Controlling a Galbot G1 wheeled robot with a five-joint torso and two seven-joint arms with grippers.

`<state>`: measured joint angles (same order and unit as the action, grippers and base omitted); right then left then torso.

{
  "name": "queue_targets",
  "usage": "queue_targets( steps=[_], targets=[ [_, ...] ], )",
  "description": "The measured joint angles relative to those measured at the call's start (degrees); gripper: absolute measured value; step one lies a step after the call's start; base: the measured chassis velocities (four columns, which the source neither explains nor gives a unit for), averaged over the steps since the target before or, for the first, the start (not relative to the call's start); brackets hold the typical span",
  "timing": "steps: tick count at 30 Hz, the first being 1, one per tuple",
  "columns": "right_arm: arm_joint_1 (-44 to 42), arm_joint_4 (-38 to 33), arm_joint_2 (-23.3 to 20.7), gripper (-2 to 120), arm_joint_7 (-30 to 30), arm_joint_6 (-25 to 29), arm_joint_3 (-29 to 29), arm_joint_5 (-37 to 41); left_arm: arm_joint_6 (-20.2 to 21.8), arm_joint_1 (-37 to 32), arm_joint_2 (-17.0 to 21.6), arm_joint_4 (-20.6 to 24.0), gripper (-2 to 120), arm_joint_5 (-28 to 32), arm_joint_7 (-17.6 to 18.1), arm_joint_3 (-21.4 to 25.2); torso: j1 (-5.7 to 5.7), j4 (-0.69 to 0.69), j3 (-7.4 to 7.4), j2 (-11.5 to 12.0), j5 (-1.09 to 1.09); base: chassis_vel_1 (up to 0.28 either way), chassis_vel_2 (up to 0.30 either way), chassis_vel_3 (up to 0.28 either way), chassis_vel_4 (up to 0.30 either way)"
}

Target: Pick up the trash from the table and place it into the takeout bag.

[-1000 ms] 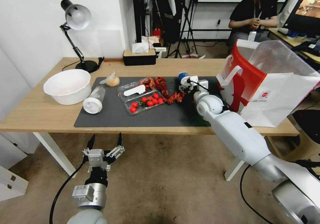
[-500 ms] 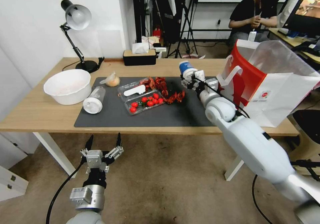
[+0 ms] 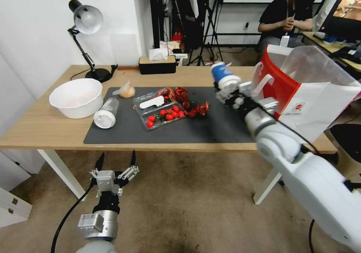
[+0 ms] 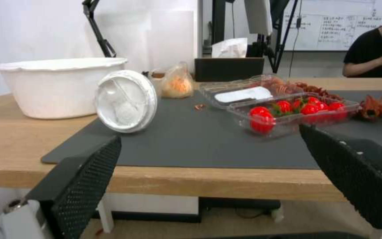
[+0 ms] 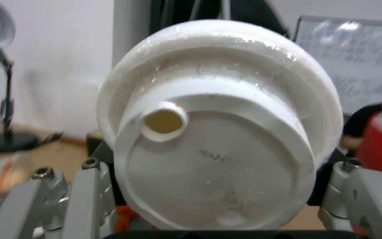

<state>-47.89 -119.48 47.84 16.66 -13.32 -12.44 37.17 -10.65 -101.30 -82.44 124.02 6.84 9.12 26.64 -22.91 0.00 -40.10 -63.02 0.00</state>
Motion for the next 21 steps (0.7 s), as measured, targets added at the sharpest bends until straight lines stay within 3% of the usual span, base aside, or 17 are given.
queue_targets(
  steps=[4,6,9,15,21],
  targets=[
    [0.40,-3.56,-1.64,64,7.90,1.31,-4.11,0.00,0.07,0.37,-0.09,0.01,100,0.54,0.01,-0.05,0.00,0.00,-0.01,0.00,0.00,0.000,0.000,0.000,0.000],
    [0.69,-3.72,-1.75,64,9.68,1.29,-4.47,0.00,0.08,0.40,-0.11,0.01,100,0.60,0.02,-0.05,0.00,0.00,-0.01,0.00,0.00,0.000,0.000,0.000,0.000],
    [2.80,-2.80,-2.04,64,17.20,0.06,-5.74,0.80,0.09,0.39,-0.23,-0.04,100,0.60,0.02,-0.05,0.00,0.01,-0.01,0.00,0.00,0.000,0.000,0.000,0.000],
    [4.46,0.60,-2.62,64,21.57,-1.99,-7.85,3.37,0.14,0.35,-0.44,-0.11,100,0.64,0.02,-0.13,0.00,0.01,-0.01,0.00,0.00,0.000,0.000,0.000,0.000],
    [3.96,4.36,-2.88,64,22.02,-2.91,-9.90,3.30,0.20,0.20,-0.53,0.00,100,0.62,-0.02,-0.12,-0.01,0.00,-0.01,0.00,0.01,0.000,0.000,0.000,0.000]
  ],
)
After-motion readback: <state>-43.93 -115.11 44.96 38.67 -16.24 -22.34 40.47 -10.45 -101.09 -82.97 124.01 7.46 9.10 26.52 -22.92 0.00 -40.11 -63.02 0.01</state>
